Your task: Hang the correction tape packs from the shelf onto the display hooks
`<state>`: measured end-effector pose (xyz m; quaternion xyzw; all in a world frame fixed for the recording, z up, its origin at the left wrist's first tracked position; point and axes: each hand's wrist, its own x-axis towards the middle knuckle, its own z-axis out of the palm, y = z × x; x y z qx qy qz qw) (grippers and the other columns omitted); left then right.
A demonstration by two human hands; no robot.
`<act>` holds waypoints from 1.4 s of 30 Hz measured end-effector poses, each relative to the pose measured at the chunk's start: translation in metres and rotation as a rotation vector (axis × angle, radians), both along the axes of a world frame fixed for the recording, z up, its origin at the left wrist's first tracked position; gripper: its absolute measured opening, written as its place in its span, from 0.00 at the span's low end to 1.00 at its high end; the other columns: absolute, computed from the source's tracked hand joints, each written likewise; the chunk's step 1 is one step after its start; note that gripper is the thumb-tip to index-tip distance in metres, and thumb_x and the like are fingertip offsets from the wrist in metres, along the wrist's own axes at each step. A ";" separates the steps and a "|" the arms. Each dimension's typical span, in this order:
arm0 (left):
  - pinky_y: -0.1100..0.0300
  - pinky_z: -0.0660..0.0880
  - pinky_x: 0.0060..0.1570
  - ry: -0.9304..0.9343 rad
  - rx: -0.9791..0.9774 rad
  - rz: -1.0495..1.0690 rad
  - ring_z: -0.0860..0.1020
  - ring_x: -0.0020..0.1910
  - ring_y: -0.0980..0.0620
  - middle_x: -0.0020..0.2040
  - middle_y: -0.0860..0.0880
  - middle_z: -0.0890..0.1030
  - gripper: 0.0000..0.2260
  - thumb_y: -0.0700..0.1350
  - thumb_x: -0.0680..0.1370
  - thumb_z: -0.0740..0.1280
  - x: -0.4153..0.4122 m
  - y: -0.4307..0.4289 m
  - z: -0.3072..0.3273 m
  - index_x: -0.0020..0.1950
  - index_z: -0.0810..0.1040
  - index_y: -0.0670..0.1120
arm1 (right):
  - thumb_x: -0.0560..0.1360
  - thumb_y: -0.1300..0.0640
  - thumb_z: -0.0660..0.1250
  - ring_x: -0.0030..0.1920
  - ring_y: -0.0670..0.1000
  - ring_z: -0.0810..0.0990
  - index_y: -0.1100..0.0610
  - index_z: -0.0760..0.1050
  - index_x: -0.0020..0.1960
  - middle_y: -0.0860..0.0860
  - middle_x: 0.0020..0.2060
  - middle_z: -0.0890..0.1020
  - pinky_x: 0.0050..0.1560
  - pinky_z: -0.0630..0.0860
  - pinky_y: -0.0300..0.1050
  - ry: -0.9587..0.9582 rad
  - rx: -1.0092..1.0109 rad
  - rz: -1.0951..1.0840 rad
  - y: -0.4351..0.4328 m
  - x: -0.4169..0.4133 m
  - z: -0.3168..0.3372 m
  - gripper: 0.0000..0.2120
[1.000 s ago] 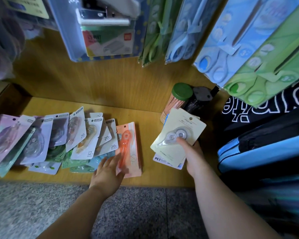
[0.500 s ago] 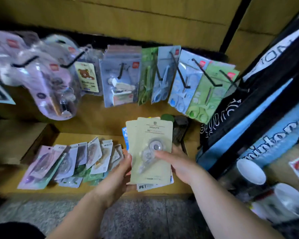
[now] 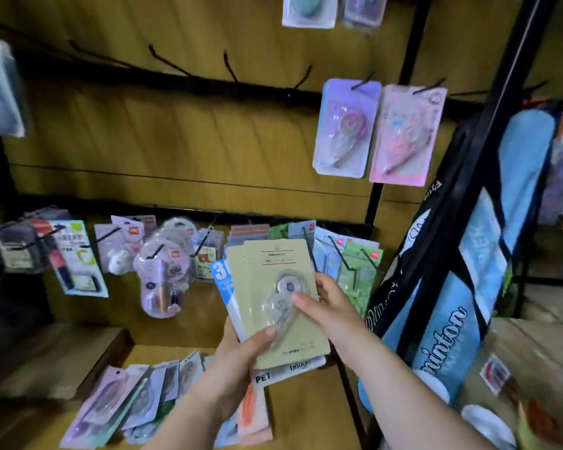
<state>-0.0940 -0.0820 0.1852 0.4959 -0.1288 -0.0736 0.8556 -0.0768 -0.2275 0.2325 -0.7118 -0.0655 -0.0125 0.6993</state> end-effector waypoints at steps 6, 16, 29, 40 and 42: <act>0.60 0.80 0.43 -0.104 0.044 0.034 0.83 0.50 0.50 0.52 0.50 0.84 0.28 0.48 0.64 0.70 0.002 0.002 0.048 0.63 0.71 0.49 | 0.74 0.59 0.65 0.47 0.51 0.80 0.52 0.71 0.60 0.51 0.48 0.81 0.48 0.77 0.45 -0.136 0.061 -0.062 -0.007 -0.004 0.059 0.15; 0.53 0.80 0.46 -0.189 0.151 0.066 0.83 0.48 0.46 0.50 0.46 0.85 0.35 0.52 0.54 0.74 0.022 0.013 0.093 0.61 0.73 0.48 | 0.74 0.59 0.66 0.47 0.52 0.83 0.50 0.72 0.57 0.52 0.47 0.83 0.49 0.80 0.51 -0.323 0.023 -0.104 -0.015 0.011 0.123 0.13; 0.62 0.79 0.35 -0.177 0.183 0.147 0.84 0.42 0.51 0.43 0.51 0.86 0.36 0.53 0.51 0.74 0.059 0.028 0.111 0.57 0.72 0.50 | 0.74 0.61 0.65 0.45 0.44 0.79 0.45 0.71 0.47 0.45 0.45 0.80 0.42 0.76 0.41 -0.517 0.000 -0.197 -0.014 0.052 0.194 0.11; 0.60 0.80 0.36 -0.157 0.161 0.171 0.84 0.43 0.49 0.45 0.49 0.86 0.33 0.52 0.52 0.74 0.073 0.036 0.108 0.56 0.74 0.50 | 0.74 0.61 0.66 0.55 0.50 0.78 0.43 0.71 0.47 0.50 0.55 0.79 0.53 0.76 0.45 -0.502 -0.029 -0.130 -0.003 0.074 0.187 0.12; 0.60 0.80 0.36 -0.159 0.152 0.170 0.84 0.44 0.49 0.46 0.49 0.86 0.32 0.52 0.52 0.74 0.073 0.035 0.107 0.56 0.74 0.51 | 0.74 0.61 0.66 0.54 0.50 0.79 0.43 0.71 0.48 0.50 0.54 0.79 0.55 0.76 0.47 -0.503 -0.040 -0.121 -0.004 0.076 0.185 0.13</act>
